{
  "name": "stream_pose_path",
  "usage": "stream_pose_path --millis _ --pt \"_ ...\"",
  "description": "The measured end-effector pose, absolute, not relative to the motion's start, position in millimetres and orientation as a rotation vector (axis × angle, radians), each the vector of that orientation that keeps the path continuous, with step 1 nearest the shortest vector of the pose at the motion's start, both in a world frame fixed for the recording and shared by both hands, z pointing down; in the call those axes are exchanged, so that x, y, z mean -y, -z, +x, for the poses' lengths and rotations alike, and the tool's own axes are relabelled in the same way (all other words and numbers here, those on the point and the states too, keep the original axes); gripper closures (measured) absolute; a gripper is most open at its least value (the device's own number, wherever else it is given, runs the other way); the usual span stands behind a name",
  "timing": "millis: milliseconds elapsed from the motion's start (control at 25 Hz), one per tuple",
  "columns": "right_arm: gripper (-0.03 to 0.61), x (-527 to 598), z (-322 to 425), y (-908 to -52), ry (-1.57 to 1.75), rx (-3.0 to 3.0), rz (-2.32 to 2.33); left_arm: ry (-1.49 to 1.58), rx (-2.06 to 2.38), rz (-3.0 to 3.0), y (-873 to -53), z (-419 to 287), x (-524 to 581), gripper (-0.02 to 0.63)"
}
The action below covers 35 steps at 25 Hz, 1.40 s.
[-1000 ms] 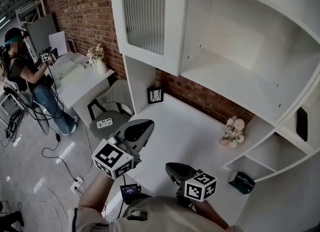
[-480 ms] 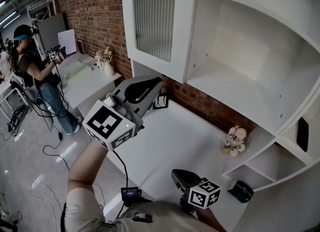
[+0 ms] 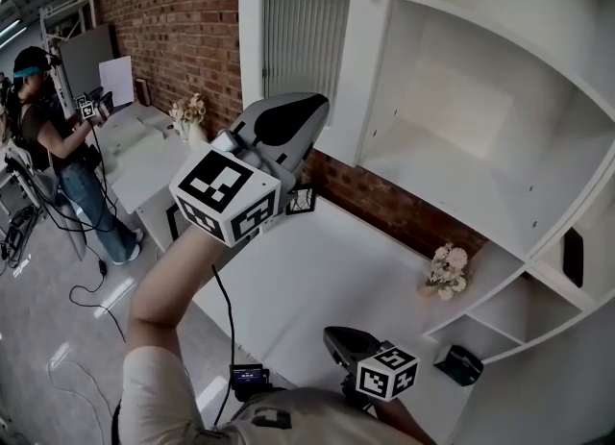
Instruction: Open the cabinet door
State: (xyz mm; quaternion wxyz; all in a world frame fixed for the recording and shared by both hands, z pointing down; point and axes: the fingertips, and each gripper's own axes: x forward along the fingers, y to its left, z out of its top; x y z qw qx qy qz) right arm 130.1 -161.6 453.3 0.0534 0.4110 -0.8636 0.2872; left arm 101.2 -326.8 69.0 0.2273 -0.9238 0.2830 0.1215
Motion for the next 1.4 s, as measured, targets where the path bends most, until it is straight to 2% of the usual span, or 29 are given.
stream_pose_path --millis 360,400,440,480,880,960,1040,1240,1400 --pt "0.557 168 127 -451 -0.854 2.607 1.277 -0.485 -0.743 -2.562 -12 125 358 0.589" --pt "0.557 168 128 -451 -0.85 2.607 1.279 -0.504 -0.728 -2.563 -4 129 360 0.542" --pt "0.557 168 129 -451 -0.85 2.606 1.284 -0.516 -0.708 -2.566 3 133 362 0.404" --pt "0.557 169 132 -452 -0.852 2.603 1.292 -0.521 -0.692 -2.571 10 138 364 0.319" --pt "0.557 173 148 -454 -0.87 2.599 1.294 -0.655 -0.836 -2.492 70 150 397 0.321" --pt "0.557 175 152 -453 -0.872 2.601 1.298 -0.669 -0.848 -2.475 73 151 398 0.356" --pt "0.557 176 156 -454 -0.881 2.6 1.3 -0.675 -0.854 -2.454 74 153 399 0.43" --pt "0.557 174 155 -457 -0.881 2.61 1.274 -0.663 -0.89 -2.446 78 160 405 0.436" --pt "0.557 172 157 -458 -0.895 2.612 1.283 -0.671 -0.904 -2.437 80 160 408 0.471"
